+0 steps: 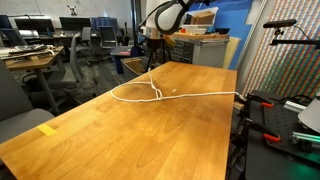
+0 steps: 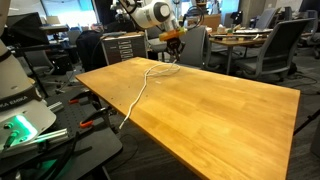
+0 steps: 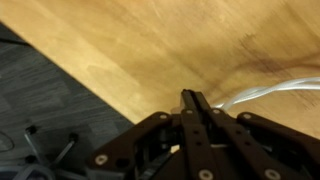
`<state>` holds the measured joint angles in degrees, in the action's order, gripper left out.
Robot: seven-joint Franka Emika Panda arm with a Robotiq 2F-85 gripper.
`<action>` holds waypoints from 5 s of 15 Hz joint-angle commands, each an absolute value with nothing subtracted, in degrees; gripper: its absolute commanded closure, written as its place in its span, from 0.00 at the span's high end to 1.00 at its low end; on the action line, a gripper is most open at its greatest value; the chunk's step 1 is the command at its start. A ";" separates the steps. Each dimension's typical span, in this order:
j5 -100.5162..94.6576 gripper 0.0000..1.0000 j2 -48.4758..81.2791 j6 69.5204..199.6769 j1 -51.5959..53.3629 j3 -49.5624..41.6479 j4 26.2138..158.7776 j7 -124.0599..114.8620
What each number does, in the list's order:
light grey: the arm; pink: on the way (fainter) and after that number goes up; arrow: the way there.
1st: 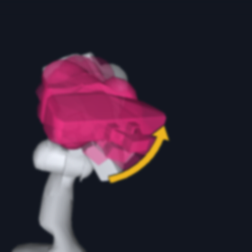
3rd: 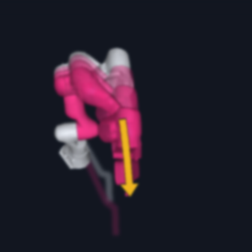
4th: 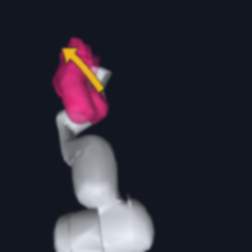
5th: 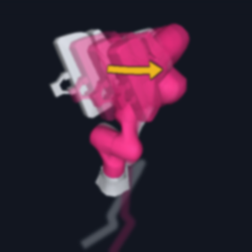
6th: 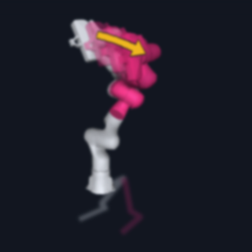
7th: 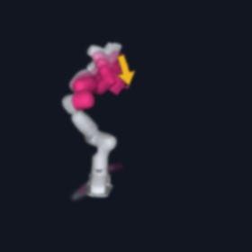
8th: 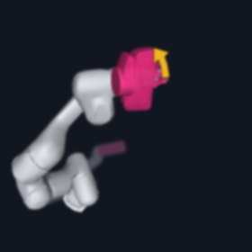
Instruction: Make a knot using the object on the table
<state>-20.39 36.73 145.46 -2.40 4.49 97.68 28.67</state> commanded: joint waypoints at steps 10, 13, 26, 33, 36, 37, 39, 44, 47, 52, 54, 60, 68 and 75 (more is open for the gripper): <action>-30.31 0.02 7.15 153.41 4.66 2.86 101.03 23.63; -29.15 0.02 0.76 154.55 4.38 3.19 100.44 20.54; -32.67 0.02 -15.79 167.34 2.27 6.55 92.92 3.98; -36.77 0.02 -14.27 180.34 -7.20 9.30 89.96 -12.07; -34.80 0.02 -14.71 185.69 -8.48 9.21 90.62 -14.51; -34.55 0.02 -14.91 183.65 -8.11 9.14 91.14 -14.40; -34.26 0.02 -14.65 180.02 -6.73 8.54 92.12 -13.77; -48.94 0.02 -12.20 172.31 -14.56 11.82 100.53 -18.64; -61.11 0.02 -10.56 168.72 -18.46 12.39 103.95 -23.08; -66.05 0.02 -10.70 152.41 -17.93 13.13 107.52 -20.28; -65.48 0.02 -10.74 143.91 -17.42 14.52 107.53 -18.50; -83.36 0.02 -12.74 144.64 -11.97 2.45 123.51 -24.52; -84.49 0.02 -7.70 168.73 -15.09 -7.48 137.34 -20.41; -70.97 0.02 -4.49 150.54 -12.09 -8.59 139.96 -9.30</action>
